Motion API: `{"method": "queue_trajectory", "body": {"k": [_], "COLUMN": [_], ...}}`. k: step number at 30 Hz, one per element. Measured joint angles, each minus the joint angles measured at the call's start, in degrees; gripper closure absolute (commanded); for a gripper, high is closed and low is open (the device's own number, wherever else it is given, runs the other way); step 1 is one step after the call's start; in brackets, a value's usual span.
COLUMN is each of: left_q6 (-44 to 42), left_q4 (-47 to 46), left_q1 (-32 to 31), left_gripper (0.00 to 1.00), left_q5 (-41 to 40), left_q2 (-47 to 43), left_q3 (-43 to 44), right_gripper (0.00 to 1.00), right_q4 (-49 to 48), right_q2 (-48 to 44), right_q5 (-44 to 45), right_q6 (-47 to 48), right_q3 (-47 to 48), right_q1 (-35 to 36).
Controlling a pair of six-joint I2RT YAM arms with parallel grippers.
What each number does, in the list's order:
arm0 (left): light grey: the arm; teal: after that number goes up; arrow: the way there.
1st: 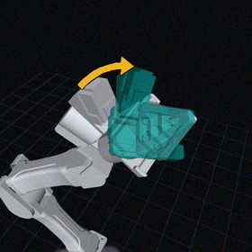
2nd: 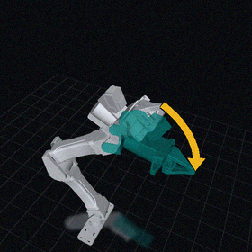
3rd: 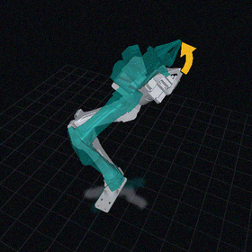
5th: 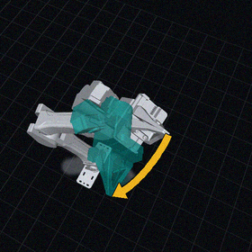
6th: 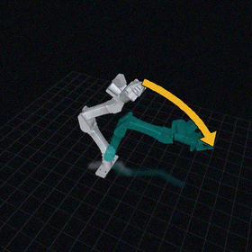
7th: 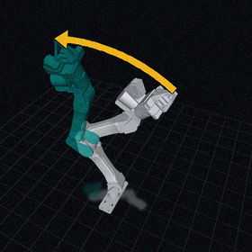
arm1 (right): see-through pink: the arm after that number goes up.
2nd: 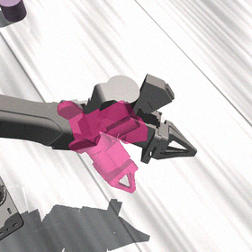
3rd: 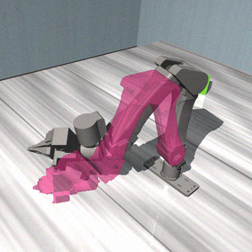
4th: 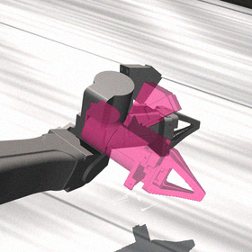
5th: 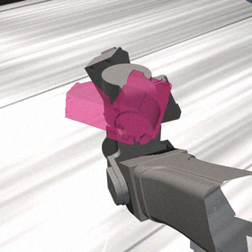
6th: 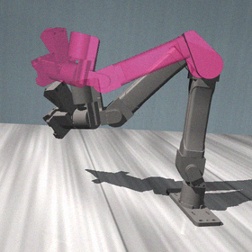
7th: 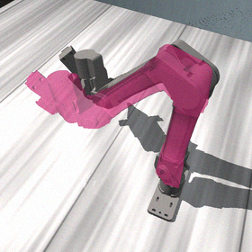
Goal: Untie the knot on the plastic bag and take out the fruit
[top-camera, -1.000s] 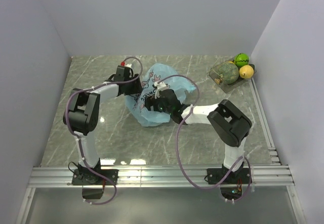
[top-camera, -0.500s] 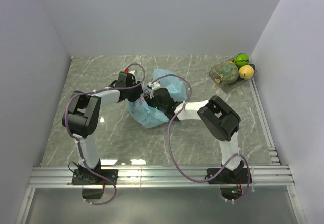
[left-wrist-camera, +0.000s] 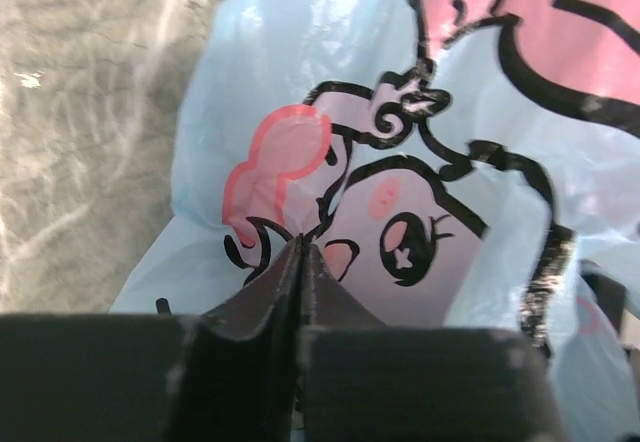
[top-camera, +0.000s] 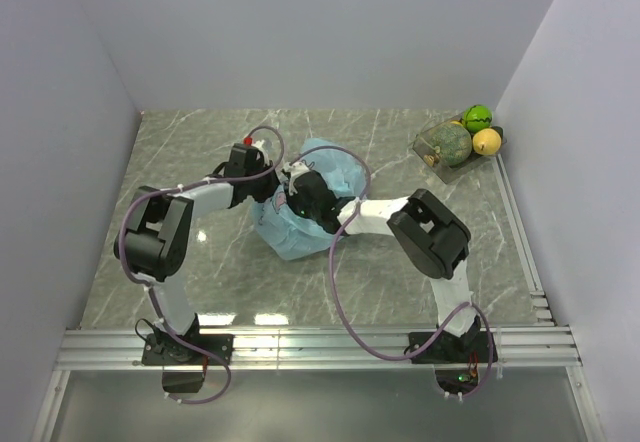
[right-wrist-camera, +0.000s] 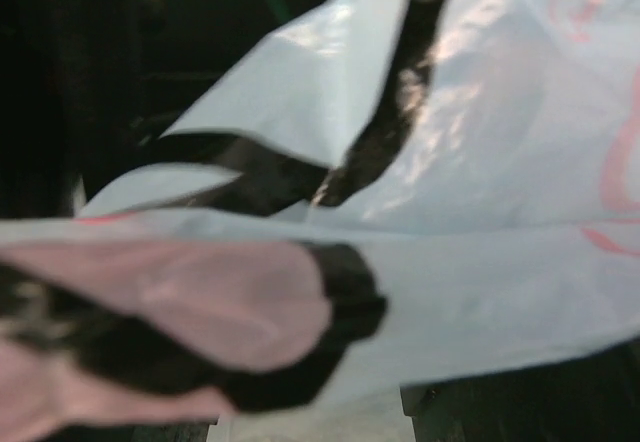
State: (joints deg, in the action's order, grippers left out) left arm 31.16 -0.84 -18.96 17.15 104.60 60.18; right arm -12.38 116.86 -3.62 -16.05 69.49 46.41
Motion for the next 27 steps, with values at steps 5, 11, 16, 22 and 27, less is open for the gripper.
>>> {"method": "queue_trajectory", "body": {"k": [5,11,16,22,27], "left_q6": [0.09,0.11,0.59,1.86,2.78], "left_q4": [0.04,1.44,4.07,5.44,5.57], "left_q1": [0.07,0.57,3.15,5.73,5.57], "left_gripper": [0.99,0.99,0.99,0.99,0.99], "left_q5": [0.55,0.79,1.07,0.37,-0.83], "left_q2": [-0.68,-1.57,-2.45,-2.51,-2.51], "left_q3": [-0.33,-0.33,-0.33,-0.33,-0.33], "right_gripper": [1.00,1.00,1.00,1.00,1.00], "right_q4": [0.02,0.55,4.24,7.63,9.14], "right_q2": [0.20,-0.96,-7.17,-16.87,-23.39], "right_q5": [0.61,0.96,1.88,1.03,0.90], "right_q6": [0.07,1.70,5.20,8.22,9.64], "right_q3": [0.33,-0.61,-5.09,-9.55,-12.96], "right_q1": [0.15,0.20,-0.07,-0.11,-0.17]}}
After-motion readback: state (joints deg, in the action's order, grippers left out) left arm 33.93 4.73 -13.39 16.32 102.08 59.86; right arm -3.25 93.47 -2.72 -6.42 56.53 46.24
